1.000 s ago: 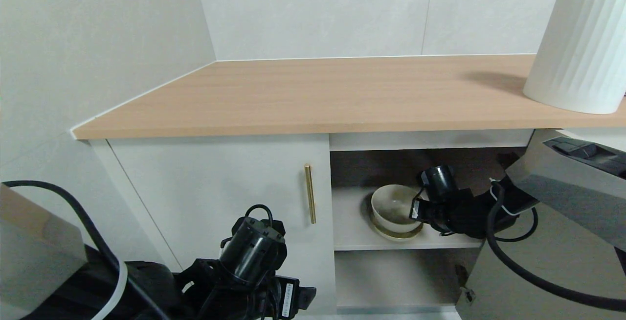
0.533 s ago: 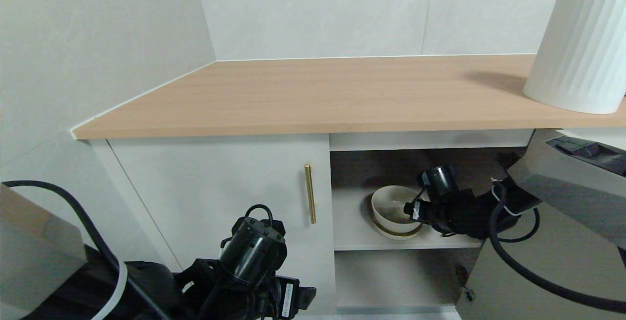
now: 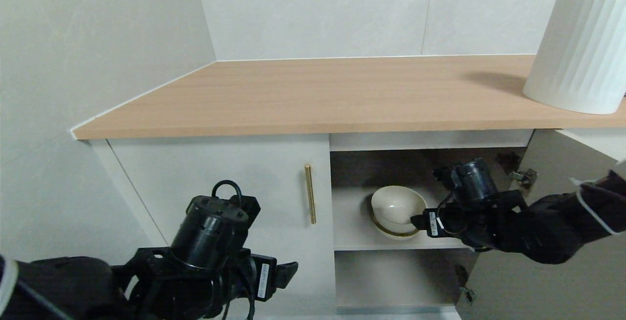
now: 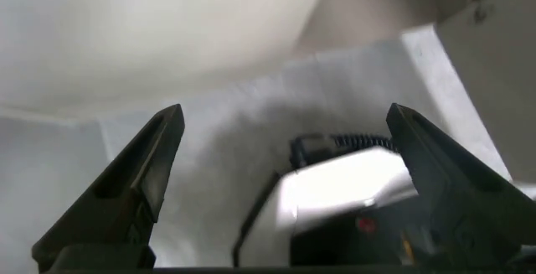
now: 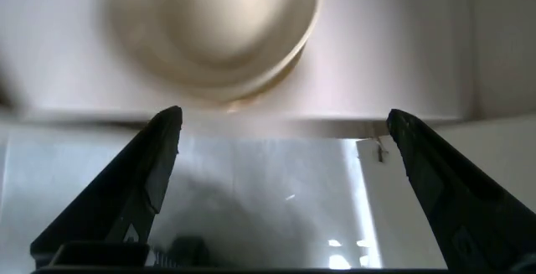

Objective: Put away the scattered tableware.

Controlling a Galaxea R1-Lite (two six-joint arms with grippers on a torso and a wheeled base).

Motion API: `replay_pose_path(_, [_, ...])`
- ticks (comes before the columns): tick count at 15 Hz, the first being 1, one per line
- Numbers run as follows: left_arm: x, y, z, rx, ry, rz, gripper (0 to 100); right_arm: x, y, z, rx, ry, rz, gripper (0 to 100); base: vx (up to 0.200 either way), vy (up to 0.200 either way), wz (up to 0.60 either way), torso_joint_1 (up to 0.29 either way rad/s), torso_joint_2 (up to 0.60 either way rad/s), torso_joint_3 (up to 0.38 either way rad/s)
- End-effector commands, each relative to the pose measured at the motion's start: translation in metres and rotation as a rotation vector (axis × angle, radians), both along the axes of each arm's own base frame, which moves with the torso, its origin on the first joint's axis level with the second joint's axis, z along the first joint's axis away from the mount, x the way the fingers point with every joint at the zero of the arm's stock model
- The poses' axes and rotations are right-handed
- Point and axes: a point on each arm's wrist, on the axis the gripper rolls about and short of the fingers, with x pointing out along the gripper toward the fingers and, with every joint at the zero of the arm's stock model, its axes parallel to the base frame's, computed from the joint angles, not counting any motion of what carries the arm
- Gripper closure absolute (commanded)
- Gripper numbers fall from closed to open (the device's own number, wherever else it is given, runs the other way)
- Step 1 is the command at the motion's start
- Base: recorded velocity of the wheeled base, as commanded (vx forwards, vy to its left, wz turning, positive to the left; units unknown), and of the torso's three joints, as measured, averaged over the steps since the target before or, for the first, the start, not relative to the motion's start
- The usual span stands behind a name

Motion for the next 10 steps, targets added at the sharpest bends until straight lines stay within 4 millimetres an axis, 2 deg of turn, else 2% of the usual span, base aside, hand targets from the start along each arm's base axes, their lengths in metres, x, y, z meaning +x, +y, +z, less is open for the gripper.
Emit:
replay_pose_path(1, [-0.017,0.016,0.029,-0.033,-0.062,0.008,0,-0.059,-0.007,0.045,0.023,-0.047,0.102,0,0.0,0.0,0.0,0.0,0.0,0.0])
replay_pose_path(2, [-0.026,0.025,0.035,-0.03,-0.059,0.012,0,-0.079,-0.013,0.058,0.027,-0.02,0.116,0,0.0,0.0,0.0,0.0,0.0,0.0])
replay_pose_path(4, [-0.039,0.038,0.04,-0.027,-0.055,0.022,0,-0.104,-0.019,0.078,0.077,0.009,0.12,0,0.0,0.0,0.0,0.0,0.0,0.0])
replay_pose_path(6, [-0.044,0.044,0.041,-0.038,-0.06,0.029,0,-0.123,-0.026,0.089,0.127,0.042,0.145,0,0.0,0.0,0.0,0.0,0.0,0.0])
replay_pose_path(8, [-0.04,0.043,0.045,-0.048,-0.075,0.039,0,-0.133,-0.024,0.085,0.143,0.125,0.162,0,0.0,0.0,0.0,0.0,0.0,0.0])
replay_pose_path(10, [-0.039,0.043,0.046,-0.048,-0.077,0.038,0,-0.131,-0.019,0.084,0.142,0.138,0.17,0,0.0,0.0,0.0,0.0,0.0,0.0])
